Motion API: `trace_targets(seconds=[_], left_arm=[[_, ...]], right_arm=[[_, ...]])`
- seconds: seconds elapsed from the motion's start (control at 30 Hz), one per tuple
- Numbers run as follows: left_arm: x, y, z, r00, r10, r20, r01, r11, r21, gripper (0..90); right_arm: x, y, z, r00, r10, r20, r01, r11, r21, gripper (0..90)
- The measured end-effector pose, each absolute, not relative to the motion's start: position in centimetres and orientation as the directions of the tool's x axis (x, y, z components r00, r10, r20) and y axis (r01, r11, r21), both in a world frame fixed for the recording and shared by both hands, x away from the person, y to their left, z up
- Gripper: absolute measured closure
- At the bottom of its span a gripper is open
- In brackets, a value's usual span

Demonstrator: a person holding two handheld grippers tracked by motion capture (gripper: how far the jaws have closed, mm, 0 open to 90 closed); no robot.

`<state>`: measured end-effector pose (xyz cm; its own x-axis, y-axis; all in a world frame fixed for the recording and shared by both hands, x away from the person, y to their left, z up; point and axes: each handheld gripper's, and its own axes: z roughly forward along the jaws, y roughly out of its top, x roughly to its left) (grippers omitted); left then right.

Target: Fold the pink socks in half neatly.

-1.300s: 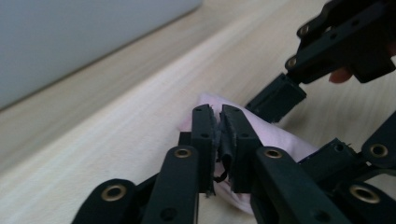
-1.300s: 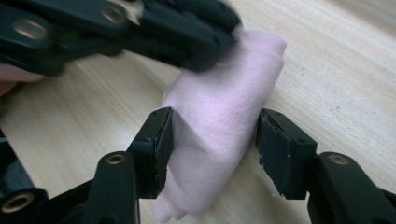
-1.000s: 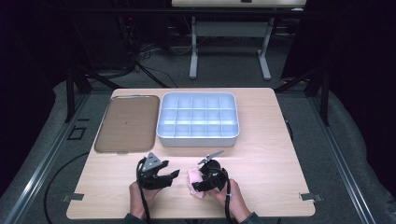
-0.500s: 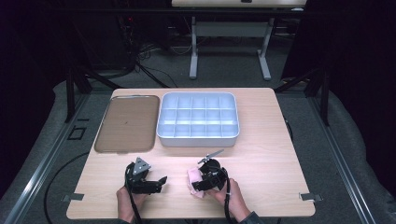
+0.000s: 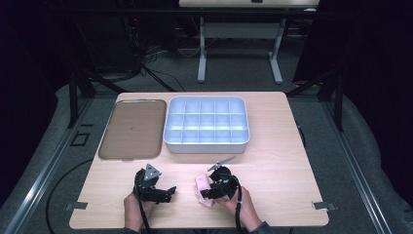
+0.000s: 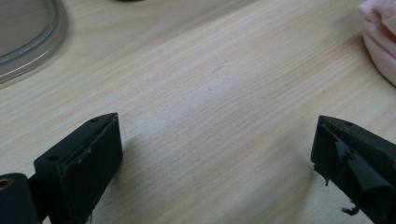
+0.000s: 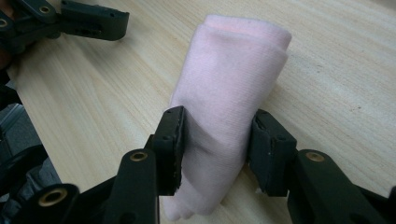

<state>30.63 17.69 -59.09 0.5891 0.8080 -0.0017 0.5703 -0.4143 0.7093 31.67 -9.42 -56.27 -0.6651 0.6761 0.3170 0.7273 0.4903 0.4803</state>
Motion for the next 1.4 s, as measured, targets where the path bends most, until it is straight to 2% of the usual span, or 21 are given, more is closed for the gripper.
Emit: trace_targets(seconds=[0.2,0.57,1.4], left_arm=[[30.58,17.66,-59.22,0.570,0.821,0.002,0.577,-0.402,0.711,0.2],[30.54,17.61,-59.23,0.565,0.825,0.003,0.578,-0.398,0.713,0.1],[30.57,17.65,-59.21,0.558,0.830,0.006,0.580,-0.395,0.712,0.2]], right_arm=[[31.81,-9.40,-56.22,-0.657,0.676,0.332,0.738,0.490,0.463,62.2],[31.50,-9.07,-56.11,-0.675,0.665,0.320,0.719,0.494,0.489,71.0],[31.26,-9.98,-56.72,-0.699,0.625,0.347,0.690,0.462,0.557,73.8]])
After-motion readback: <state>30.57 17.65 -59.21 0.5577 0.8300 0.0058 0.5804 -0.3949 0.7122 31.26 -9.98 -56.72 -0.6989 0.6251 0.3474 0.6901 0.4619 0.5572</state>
